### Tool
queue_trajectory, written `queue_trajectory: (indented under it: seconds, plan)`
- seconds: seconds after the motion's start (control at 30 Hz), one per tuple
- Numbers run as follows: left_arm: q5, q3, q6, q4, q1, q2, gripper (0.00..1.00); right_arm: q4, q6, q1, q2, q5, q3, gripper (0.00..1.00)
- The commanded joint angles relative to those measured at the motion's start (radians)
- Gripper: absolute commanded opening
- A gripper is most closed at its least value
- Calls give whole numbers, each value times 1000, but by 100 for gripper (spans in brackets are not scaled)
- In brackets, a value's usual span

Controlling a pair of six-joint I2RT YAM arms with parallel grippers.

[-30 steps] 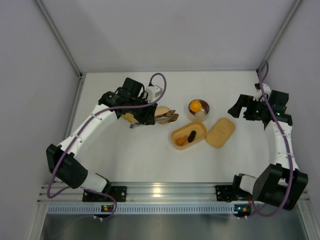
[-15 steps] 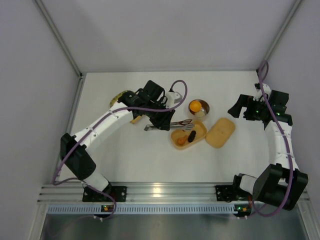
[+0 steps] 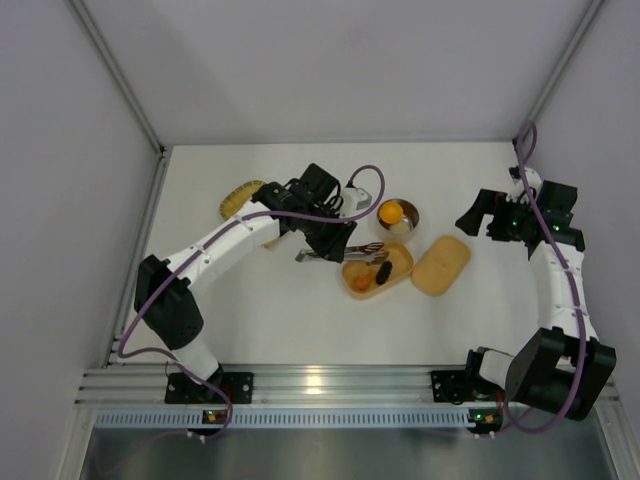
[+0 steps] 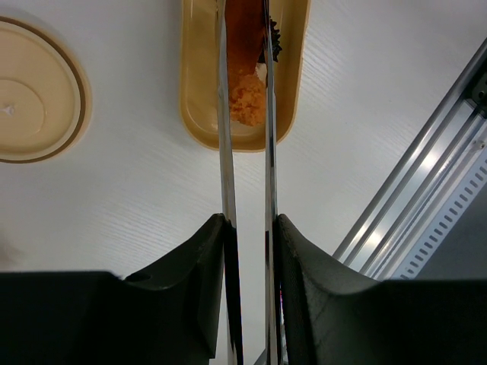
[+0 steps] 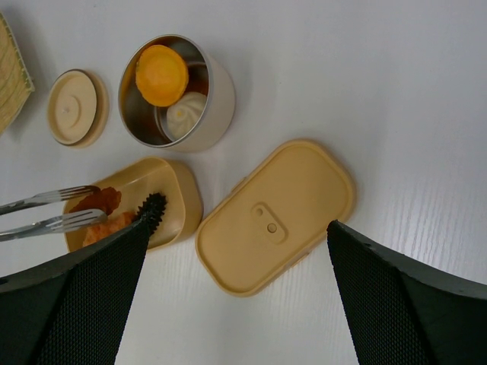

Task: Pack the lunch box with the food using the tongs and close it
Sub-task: Place the fake food in the packing box, then place the clamp at the center of the board.

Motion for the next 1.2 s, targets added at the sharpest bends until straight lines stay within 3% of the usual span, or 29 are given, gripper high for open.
queue_trajectory:
  seconds: [0.0, 0.5, 0.63, 0.83, 1.03, 1.17]
  plan:
    - [-11, 38, 12, 61, -4, 3, 29, 16, -8, -15, -26, -8, -10, 99]
    - [-19, 41, 15, 87, -4, 29, 51, 22, -4, -15, -23, -10, -12, 99]
    - [-14, 44, 14, 91, -4, 20, 51, 20, -4, -15, -25, -10, -12, 99]
    - [-24, 50, 11, 97, 9, -43, 39, 17, -8, -15, -29, -8, -9, 99]
    - [70, 3, -25, 91, 198, -163, 36, 10, -15, -15, -32, -10, -9, 99]
    - [140, -52, -37, 92, 499, -211, 34, 10, -14, -15, -26, -18, -6, 99]
